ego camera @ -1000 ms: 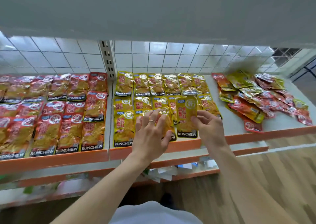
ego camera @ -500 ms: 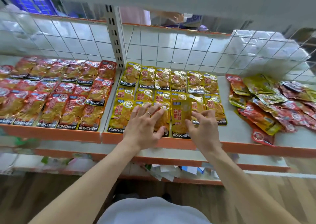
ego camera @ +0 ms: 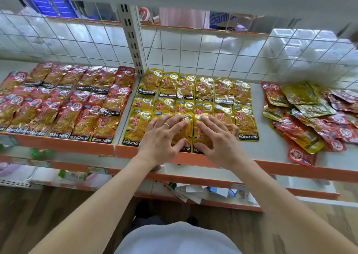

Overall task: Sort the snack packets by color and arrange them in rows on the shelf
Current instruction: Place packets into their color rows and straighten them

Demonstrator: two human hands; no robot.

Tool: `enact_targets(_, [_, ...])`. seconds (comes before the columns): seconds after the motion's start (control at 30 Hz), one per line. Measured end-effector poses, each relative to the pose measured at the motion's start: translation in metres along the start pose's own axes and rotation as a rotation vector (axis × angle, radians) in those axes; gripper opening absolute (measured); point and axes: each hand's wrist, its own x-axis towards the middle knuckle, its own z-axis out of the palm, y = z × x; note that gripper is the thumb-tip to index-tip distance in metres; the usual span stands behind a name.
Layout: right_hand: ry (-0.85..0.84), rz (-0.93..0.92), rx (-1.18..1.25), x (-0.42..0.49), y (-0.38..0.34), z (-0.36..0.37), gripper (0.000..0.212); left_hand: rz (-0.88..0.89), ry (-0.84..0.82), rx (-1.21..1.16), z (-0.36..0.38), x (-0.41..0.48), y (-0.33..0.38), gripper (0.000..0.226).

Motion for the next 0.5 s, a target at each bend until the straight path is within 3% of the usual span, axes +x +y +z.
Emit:
enact_targets(0.23, [-0.070,0.026,-0.053,0.0012,-0.0041,-0.0006,0.073,-0.022,0.004,0.002,-0.0007,-0.0005,0.0037,0.060])
enact_targets(0.5, [0.066,0.037,-0.039,-0.0014,-0.0041,0.0032,0.068,0.011,-0.036,0.084,-0.0005,-0.0011,0.0016,0.074])
